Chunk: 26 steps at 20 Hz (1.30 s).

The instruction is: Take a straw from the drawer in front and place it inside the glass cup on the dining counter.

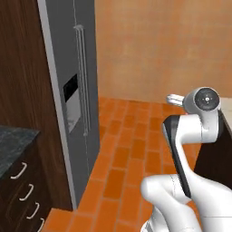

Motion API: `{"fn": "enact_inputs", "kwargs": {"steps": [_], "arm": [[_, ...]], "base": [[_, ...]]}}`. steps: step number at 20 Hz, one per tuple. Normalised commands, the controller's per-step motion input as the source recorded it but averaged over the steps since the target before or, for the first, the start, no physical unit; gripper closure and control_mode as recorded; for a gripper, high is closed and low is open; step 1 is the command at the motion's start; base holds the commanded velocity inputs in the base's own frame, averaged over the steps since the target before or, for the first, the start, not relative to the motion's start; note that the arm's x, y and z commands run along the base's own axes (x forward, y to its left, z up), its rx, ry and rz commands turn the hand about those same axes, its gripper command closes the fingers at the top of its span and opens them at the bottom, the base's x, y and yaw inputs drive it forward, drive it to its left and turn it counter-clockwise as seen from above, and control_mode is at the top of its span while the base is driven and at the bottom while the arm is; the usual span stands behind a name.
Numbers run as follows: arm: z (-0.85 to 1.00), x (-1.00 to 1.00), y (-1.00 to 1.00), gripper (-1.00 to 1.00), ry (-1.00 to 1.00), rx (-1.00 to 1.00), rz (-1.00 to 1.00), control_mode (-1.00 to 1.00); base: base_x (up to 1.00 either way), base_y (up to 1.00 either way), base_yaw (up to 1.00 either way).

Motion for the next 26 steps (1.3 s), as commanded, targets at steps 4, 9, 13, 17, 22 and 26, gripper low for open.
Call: {"fn": "enact_inputs", "kwargs": {"steps": [4, 9, 13, 17, 22, 26], "arm": [[0.00, 0.00, 0.00, 1.00, 0.00, 0.00, 0.00, 1.00], [0.00, 0.00, 0.00, 1.00, 0.00, 0.00, 0.00, 1.00], [0.00, 0.00, 0.00, 1.00, 0.00, 0.00, 0.00, 1.00], [0.00, 0.00, 0.00, 1.00, 0.00, 0.00, 0.00, 1.00], [0.00, 0.00, 0.00, 1.00, 0.00, 0.00, 0.00, 1.00], [0.00, 0.00, 0.00, 1.00, 0.00, 0.00, 0.00, 1.00]], "base": [[0.80, 0.67, -0.40], [1.00, 0.14, -0.38], [1.00, 0.00, -0.34], [1.00, 0.01, -0.36], [1.00, 0.02, -0.40], [0.98, 0.00, -0.44]]}}
